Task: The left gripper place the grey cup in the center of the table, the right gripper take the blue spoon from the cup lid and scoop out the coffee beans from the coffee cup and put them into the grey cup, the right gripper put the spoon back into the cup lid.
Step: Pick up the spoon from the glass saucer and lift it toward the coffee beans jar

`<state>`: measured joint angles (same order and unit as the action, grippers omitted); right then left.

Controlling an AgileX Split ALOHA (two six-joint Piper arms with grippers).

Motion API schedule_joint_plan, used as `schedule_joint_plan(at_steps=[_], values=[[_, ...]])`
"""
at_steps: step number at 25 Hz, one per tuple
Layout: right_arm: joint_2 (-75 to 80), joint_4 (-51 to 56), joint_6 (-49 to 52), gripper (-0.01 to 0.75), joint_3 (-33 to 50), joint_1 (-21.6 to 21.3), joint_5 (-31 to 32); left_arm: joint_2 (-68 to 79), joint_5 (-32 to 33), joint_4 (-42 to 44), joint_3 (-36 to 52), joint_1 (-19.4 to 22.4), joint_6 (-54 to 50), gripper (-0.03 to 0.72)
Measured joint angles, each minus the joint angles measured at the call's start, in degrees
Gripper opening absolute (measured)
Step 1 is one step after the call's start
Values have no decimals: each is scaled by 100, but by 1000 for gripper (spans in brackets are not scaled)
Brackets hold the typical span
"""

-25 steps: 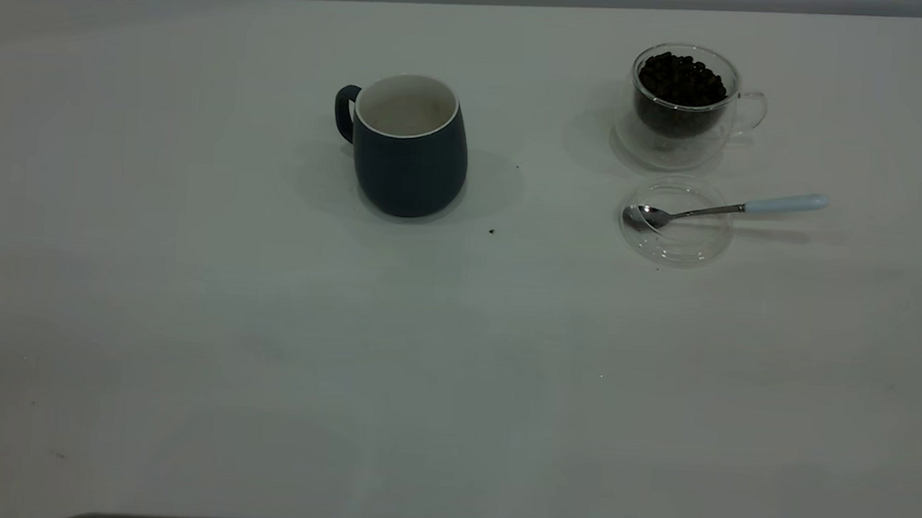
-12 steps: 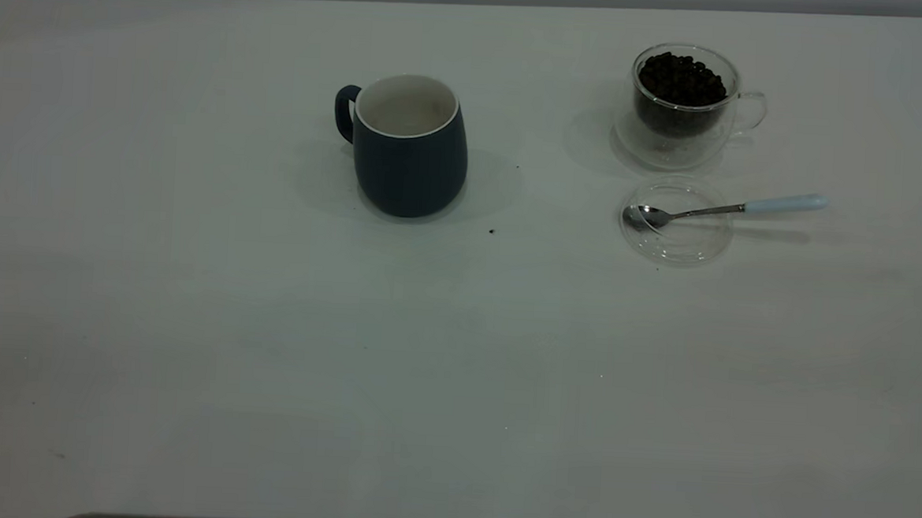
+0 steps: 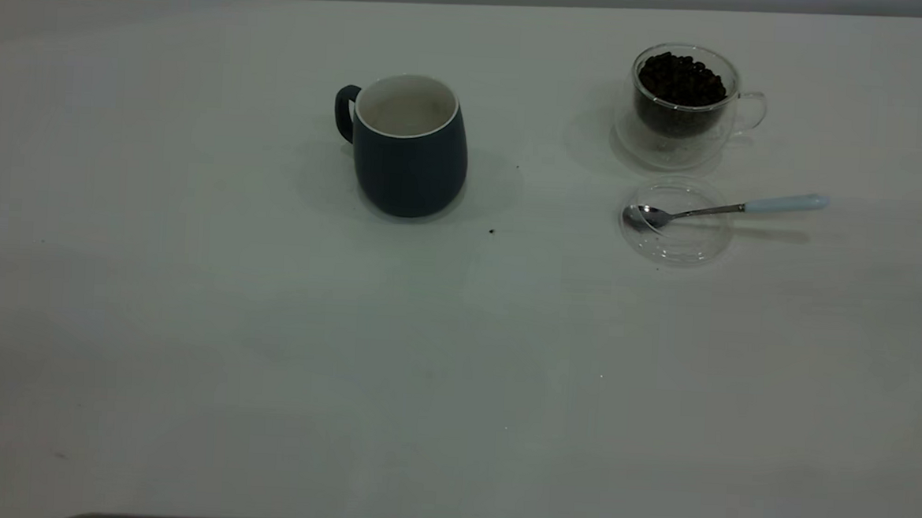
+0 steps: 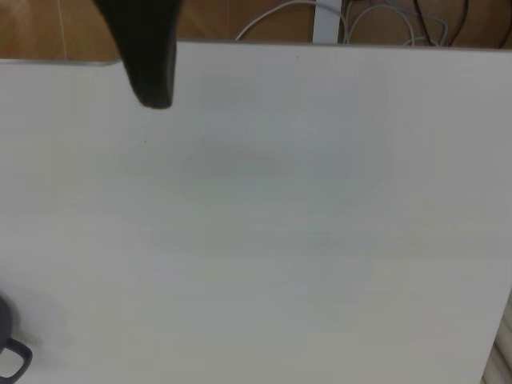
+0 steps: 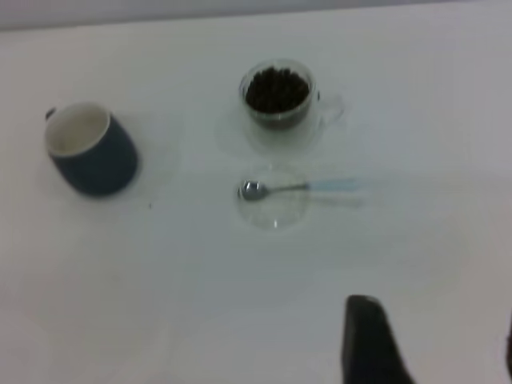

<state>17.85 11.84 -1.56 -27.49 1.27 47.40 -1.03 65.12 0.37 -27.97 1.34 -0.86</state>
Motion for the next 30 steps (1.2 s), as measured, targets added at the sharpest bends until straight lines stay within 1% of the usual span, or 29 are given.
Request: schedule_joint_plan(at_steps=[2, 4, 8, 12, 19, 22, 24, 27, 30], values=[[818, 19, -166, 531, 0, 0, -596, -4, 0, 0, 0, 0, 0, 508], [1635, 115, -369, 561, 0, 0, -1168, -4, 0, 0, 0, 0, 0, 508], [3414, 678, -918, 575, -5, 0, -2167, -4, 0, 0, 0, 0, 0, 508], [5072, 1337, -1890, 576, -345, 0, -2720, -4, 0, 0, 0, 0, 0, 508], [7287, 2478, -3435, 559, -1402, 0, -2888, -4, 0, 0, 0, 0, 0, 508], [8012, 2716, -3960, 558, -1702, 0, -2868, -4, 0, 0, 0, 0, -16, 508], [8430, 2780, -4320, 558, -1908, -24, -2726, -4, 0, 0, 0, 0, -16, 508], [9062, 3159, -4790, 558, -2220, -260, -2437, -4, 0, 0, 0, 0, -16, 508], [9578, 3798, -5304, 558, -2518, -667, -2233, -4, 0, 0, 0, 0, -16, 508]])
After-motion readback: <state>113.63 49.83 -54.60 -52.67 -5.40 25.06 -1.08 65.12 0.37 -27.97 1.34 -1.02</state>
